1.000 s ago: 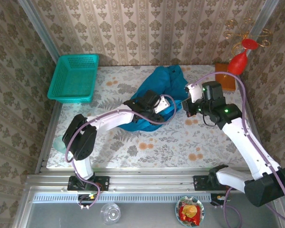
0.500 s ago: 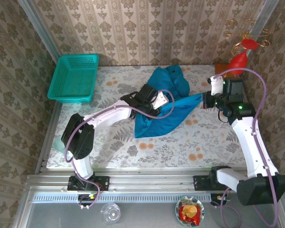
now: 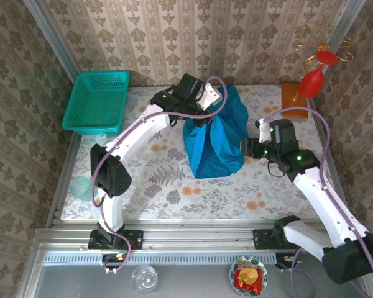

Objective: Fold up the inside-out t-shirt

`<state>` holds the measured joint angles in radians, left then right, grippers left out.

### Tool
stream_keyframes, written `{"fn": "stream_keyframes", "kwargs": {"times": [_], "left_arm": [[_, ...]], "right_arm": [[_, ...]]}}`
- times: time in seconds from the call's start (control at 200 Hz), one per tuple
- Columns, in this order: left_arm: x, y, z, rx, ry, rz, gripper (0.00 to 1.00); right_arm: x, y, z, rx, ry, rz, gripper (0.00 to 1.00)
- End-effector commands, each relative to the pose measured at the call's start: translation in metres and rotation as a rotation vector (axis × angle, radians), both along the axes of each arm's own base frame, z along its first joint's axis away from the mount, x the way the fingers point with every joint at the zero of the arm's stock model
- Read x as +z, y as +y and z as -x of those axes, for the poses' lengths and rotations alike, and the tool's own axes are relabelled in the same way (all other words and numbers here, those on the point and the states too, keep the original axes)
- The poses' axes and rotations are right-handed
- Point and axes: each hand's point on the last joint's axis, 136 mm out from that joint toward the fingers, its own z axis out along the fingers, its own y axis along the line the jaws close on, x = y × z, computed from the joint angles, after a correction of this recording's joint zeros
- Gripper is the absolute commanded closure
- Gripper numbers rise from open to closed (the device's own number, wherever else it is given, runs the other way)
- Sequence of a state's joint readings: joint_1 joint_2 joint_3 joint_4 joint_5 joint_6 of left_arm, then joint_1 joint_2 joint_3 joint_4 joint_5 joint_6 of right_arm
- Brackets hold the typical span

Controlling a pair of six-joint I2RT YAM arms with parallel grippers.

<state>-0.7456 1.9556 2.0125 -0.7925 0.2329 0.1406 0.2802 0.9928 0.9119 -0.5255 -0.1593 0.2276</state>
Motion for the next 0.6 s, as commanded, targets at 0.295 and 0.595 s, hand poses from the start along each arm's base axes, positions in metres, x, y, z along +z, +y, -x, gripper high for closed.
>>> {"fn": "stream_keyframes", "kwargs": {"times": [0.295, 0.595], "left_arm": [[0.044, -0.006, 0.052, -0.116, 0.0, 0.0, 1.0], [0.06, -0.005, 0.083, -0.172, -0.027, -0.026, 1.0]], "right_arm": [[-0.074, 0.105, -0.002, 0.034, -0.077, -0.002, 0.78], [-0.116, 0.119, -0.055, -0.047, -0.126, 0.094, 0.83]]}}
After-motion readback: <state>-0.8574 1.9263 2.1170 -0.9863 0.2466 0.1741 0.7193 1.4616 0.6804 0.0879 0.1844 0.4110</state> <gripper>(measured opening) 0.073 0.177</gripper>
